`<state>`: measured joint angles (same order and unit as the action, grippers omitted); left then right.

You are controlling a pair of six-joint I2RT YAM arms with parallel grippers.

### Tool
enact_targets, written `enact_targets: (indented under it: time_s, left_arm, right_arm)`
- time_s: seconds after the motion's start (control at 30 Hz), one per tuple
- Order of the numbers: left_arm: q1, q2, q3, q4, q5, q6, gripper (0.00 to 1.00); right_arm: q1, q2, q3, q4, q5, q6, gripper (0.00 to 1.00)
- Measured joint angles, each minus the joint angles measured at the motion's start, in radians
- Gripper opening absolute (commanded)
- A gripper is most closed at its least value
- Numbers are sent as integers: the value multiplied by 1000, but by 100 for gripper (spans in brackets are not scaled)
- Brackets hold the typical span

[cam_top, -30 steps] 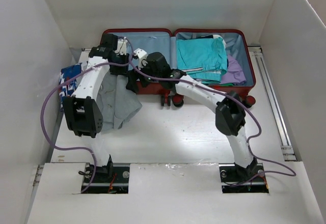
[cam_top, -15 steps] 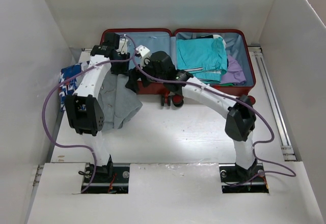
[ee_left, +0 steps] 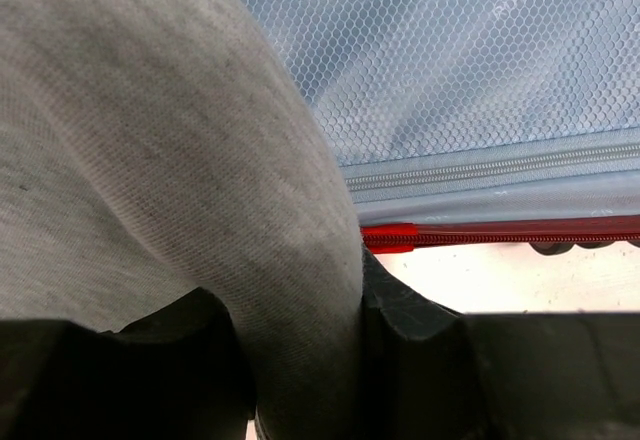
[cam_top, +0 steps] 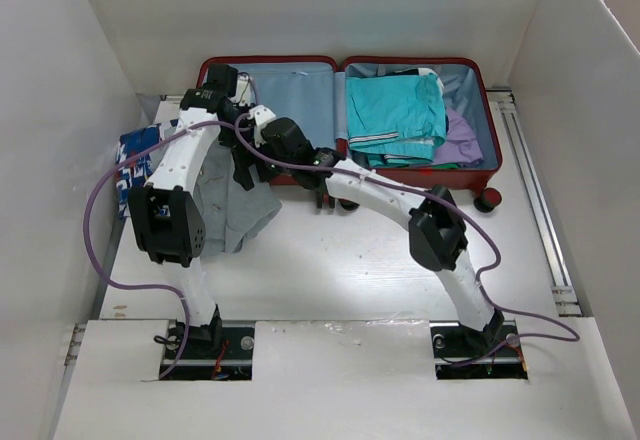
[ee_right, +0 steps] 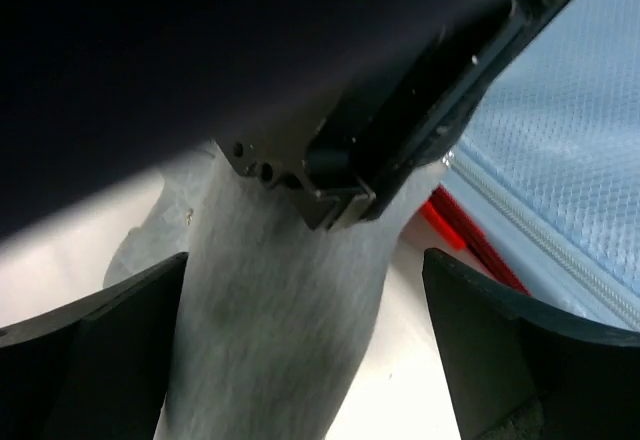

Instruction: Pack the luggage

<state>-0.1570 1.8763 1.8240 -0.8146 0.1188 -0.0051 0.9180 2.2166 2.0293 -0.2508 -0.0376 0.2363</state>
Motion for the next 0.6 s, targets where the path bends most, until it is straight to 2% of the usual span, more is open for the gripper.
enact_targets:
  time_s: [0.23,0.37,0.47,0.5,0.53,0.57,0.6]
  left_arm:
    - [0,1,0,2,-3,-12,0]
    - [0,4,2,3,-7,-14,4]
    - [0,18,21,-3,-14,-19,15]
    - [0,22,28,-7,-16,-19,20]
    - [0,25,35,-12,-17,-18,29]
    - [-1,30,45,-23,-18,-16,62]
    - [-1,35,56,-30,-18,-8,97]
  right_arm:
    - [0,29,-11,85,-42,3,99]
    - [-11,70,10,135,-90,-5,74]
    - [-34,76,8,147,-125,-9,41]
    - [-43,76,0,155,-145,-8,18]
    - [-54,73,-9,159,-165,-6,8]
    - [-62,71,-19,169,-190,-3,0]
    - [-70,69,-26,179,-211,-2,0]
